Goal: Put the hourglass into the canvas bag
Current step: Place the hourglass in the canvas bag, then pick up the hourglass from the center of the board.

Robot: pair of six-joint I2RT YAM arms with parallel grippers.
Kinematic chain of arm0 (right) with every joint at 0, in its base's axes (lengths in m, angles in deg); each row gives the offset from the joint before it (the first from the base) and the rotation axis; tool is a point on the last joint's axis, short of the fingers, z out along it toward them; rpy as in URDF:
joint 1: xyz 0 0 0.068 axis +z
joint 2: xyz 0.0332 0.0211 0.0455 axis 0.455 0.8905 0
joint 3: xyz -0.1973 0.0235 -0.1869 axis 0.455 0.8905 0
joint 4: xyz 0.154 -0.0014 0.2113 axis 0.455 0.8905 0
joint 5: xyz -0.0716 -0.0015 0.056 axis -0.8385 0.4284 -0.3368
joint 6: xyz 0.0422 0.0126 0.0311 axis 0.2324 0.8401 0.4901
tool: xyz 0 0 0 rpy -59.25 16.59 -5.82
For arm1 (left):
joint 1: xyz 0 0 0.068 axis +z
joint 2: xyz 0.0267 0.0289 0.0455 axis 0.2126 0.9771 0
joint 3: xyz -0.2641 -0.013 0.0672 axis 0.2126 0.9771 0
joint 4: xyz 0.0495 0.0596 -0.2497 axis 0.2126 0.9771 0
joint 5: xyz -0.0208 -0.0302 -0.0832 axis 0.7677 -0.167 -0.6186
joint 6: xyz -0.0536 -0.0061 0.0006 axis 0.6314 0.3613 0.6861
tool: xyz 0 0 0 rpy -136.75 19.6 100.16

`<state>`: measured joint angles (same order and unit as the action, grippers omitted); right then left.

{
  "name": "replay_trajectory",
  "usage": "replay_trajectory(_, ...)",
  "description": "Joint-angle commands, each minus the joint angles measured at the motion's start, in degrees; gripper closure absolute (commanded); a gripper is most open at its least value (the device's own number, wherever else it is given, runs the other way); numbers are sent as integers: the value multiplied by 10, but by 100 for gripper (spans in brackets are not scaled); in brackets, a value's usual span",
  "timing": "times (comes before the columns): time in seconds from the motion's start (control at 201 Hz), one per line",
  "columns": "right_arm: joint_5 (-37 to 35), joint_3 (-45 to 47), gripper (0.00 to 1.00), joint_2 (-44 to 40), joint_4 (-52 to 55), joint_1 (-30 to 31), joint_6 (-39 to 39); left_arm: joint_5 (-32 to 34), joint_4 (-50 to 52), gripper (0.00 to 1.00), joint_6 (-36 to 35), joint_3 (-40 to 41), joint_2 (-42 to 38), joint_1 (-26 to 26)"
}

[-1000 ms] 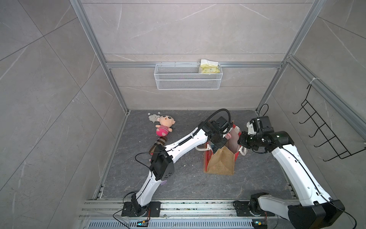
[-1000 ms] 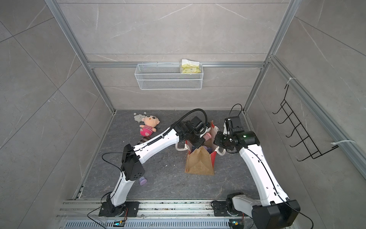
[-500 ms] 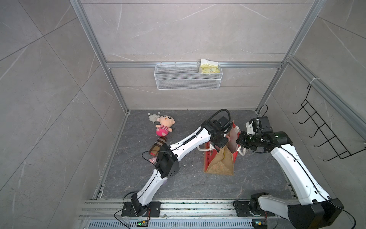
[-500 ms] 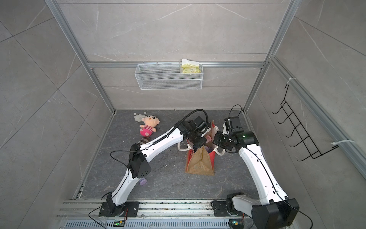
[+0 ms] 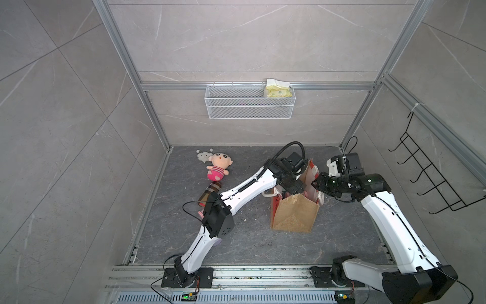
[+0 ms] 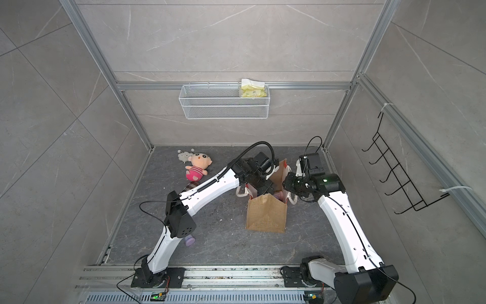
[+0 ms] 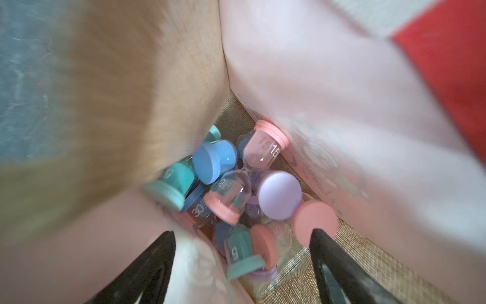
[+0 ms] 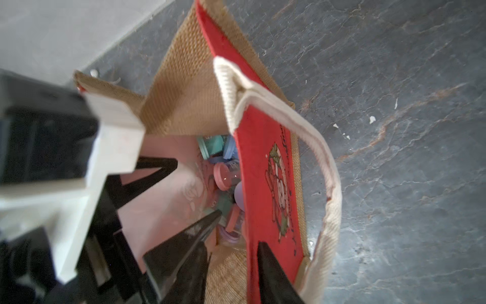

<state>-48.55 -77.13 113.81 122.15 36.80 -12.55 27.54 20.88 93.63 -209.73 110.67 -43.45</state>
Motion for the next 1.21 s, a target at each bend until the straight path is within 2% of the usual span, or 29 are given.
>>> replay_trajectory(0.0, -11, -26, 50, -19, 27, -2, -16, -10, -95, 14, 25, 61, -122, 5)
replay_trajectory(0.129, -26, -48, 38, -29, 59, -2, -27, -10, -163, 9, 48, 153, -215, 5)
replay_trajectory(0.214, -25, -66, 34, -33, 74, -1, -33, 14, -197, 8, 72, 211, -278, 5)
replay_trajectory(0.279, -25, -82, 31, -35, 89, 2, -37, 61, -205, 7, 103, 259, -329, 5)
replay_trajectory(0.368, -24, -103, 28, -40, 106, 11, -46, 168, -196, 6, 166, 331, -402, 6)
replay_trajectory(0.533, -4, -129, 24, -43, 108, 61, -49, 340, -74, 6, 302, 435, -488, 19)
replay_trajectory(0.712, -33, -154, 18, -33, 111, 131, -40, 416, 101, 6, 439, 510, -514, 60)
replay_trajectory(0.841, -41, -149, 14, -32, 104, 171, -28, 388, 130, 6, 480, 591, -523, 106)
replay_trajectory(0.986, -46, -133, 11, -30, 87, 203, -10, 337, 69, 6, 551, 687, -543, 147)
replay_trajectory(1.12, -51, -128, 6, -27, 77, 227, 0, 324, 54, 7, 605, 738, -554, 187)
replay_trajectory(1.205, -55, -126, 4, -25, 78, 239, 5, 300, 65, 9, 656, 773, -569, 186)
